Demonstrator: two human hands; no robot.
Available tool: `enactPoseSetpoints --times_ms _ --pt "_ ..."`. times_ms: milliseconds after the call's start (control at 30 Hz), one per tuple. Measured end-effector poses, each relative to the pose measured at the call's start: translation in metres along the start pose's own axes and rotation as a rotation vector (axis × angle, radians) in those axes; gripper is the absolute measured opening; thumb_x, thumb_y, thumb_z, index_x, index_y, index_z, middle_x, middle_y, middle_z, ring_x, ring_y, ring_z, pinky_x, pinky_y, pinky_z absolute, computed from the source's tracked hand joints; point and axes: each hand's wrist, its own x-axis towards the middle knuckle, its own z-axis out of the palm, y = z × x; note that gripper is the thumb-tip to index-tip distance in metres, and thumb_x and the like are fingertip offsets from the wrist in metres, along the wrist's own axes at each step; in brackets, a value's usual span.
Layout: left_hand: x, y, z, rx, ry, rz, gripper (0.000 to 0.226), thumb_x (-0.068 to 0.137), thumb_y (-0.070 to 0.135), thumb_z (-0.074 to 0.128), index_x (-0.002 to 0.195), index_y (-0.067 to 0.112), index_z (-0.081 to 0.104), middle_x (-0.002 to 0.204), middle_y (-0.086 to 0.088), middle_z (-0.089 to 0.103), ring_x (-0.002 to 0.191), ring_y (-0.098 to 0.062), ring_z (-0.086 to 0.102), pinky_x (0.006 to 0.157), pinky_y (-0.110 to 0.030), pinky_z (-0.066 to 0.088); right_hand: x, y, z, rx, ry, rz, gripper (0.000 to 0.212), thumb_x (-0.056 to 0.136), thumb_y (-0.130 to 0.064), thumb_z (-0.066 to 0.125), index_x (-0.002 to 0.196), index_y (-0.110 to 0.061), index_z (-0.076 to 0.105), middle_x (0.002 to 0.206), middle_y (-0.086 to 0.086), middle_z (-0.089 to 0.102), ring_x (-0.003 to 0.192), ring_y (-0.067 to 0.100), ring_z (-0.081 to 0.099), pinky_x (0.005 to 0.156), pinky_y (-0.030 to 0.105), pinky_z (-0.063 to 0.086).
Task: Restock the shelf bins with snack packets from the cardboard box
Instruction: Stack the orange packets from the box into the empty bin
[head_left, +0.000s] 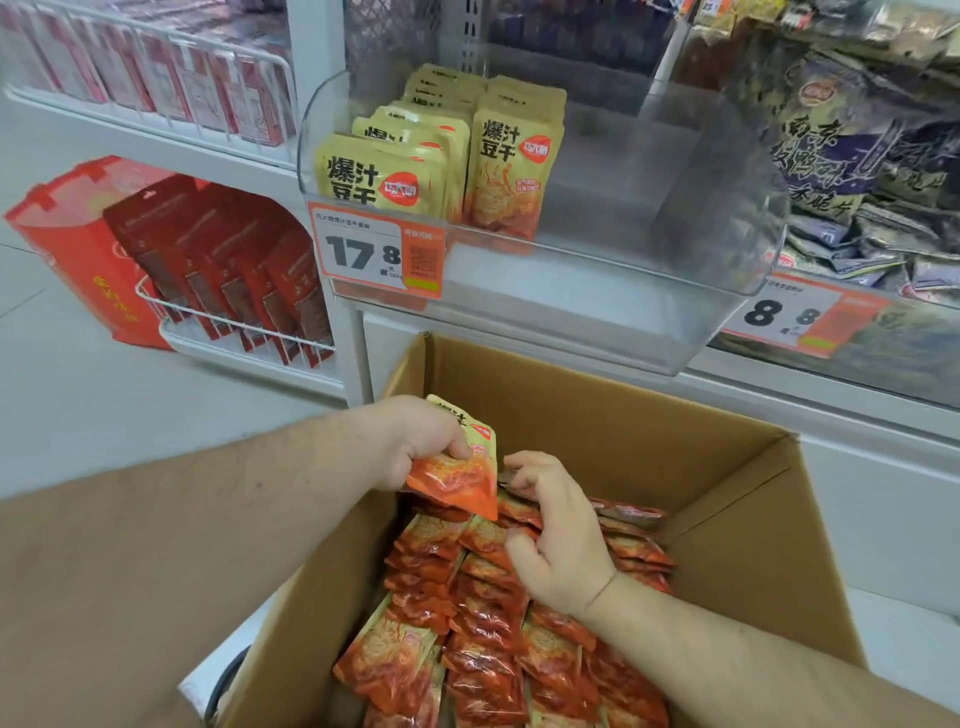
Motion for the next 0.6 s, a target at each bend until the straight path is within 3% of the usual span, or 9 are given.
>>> enactPoseSetpoints --times_ms 100,200,300,467,600 --pt "-0.003 -0.002 0.001 0.140 0.096 0.172 0.018 0.081 -0.005 0.071 0.096 0.003 0.064 0.095 -0.019 0.071 0.081 -0.031 0.070 0.070 -0.037 0.057 0.000 0.051 -0.008 -0.317 -0.002 0.388 0.033 0.069 -0.030 0.045 0.092 -0.016 0.066 0.095 0.003 0.068 0.092 0.029 0.063 0.081 0.038 0.049" --pt "-0.006 -0.004 0.001 0.200 0.089 0.225 0.020 0.080 -0.004 0.073 0.092 0.009 0.065 0.094 -0.014 0.072 0.087 -0.031 0.069 0.078 -0.039 0.057 0.002 0.101 -0.014 -0.659 -0.210 0.775 0.033 0.082 -0.029 0.055 0.110 -0.022 0.070 0.114 0.003 0.066 0.110 0.027 0.058 0.091 0.035 0.043" --pt "-0.004 -0.007 -0.001 0.240 0.054 0.221 0.025 0.080 -0.002 0.072 0.100 0.011 0.066 0.096 -0.010 0.073 0.088 -0.029 0.070 0.082 -0.042 0.059 0.001 0.129 -0.011 -0.687 -0.332 1.020 0.036 0.085 -0.037 0.061 0.121 -0.030 0.067 0.125 0.006 0.059 0.119 0.028 0.053 0.099 0.036 0.042" --pt "0.004 -0.011 -0.005 0.207 0.036 0.162 0.027 0.083 0.001 0.065 0.108 0.012 0.063 0.102 -0.013 0.071 0.094 -0.033 0.068 0.088 -0.048 0.057 -0.006 0.146 0.001 -0.811 -0.361 0.944 0.021 0.089 -0.026 0.056 0.105 -0.029 0.068 0.115 0.007 0.058 0.111 0.028 0.052 0.093 0.036 0.043" --pt "0.002 -0.010 -0.007 0.117 0.022 0.122 0.024 0.087 -0.001 0.057 0.109 0.008 0.060 0.105 -0.018 0.068 0.095 -0.035 0.067 0.086 -0.044 0.057 -0.009 0.121 -0.004 -0.565 -0.190 0.789 0.007 0.097 -0.018 0.046 0.099 -0.018 0.053 0.106 0.008 0.060 0.098 0.033 0.059 0.083 0.041 0.047"
